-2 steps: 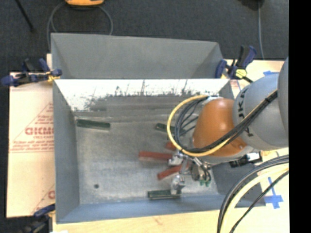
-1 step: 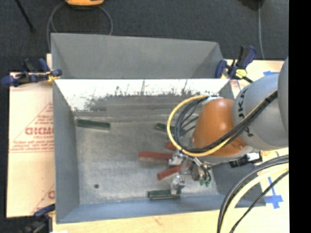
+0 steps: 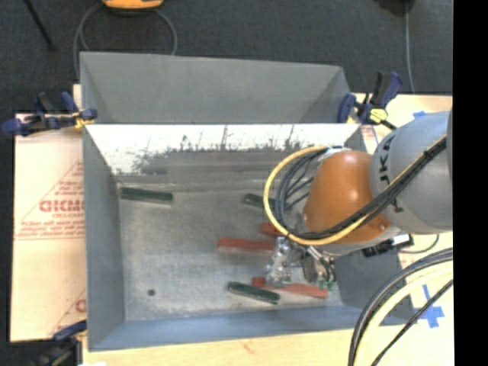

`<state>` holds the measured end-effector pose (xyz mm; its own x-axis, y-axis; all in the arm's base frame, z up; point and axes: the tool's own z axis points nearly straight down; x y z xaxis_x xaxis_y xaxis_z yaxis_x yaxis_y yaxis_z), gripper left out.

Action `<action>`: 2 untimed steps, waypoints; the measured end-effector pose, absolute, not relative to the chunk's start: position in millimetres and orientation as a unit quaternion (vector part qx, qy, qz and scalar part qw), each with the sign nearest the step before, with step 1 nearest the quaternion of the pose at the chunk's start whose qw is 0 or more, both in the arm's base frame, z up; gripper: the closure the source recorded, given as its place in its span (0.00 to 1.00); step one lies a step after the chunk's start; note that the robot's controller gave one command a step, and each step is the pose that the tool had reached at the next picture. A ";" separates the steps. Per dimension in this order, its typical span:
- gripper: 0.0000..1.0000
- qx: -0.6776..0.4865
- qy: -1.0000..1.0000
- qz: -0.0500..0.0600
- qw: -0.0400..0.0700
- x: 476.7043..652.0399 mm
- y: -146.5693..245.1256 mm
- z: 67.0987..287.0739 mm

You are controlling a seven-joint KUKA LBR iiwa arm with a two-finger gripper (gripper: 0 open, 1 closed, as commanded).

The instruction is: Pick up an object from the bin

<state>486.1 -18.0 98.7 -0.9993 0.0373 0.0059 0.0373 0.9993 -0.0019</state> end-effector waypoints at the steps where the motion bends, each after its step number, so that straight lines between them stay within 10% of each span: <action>1: 0.00 -0.093 -0.995 -0.001 -0.019 486.7 -41.2 91.7; 2: 1.00 -0.093 -0.996 0.000 -0.002 476.6 -41.7 83.3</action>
Offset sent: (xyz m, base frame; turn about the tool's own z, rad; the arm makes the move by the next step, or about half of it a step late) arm 0.0000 0.0000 0.0000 0.0000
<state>476.6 -41.7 83.3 -0.9826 0.1854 -0.0045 0.1854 0.9827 0.0005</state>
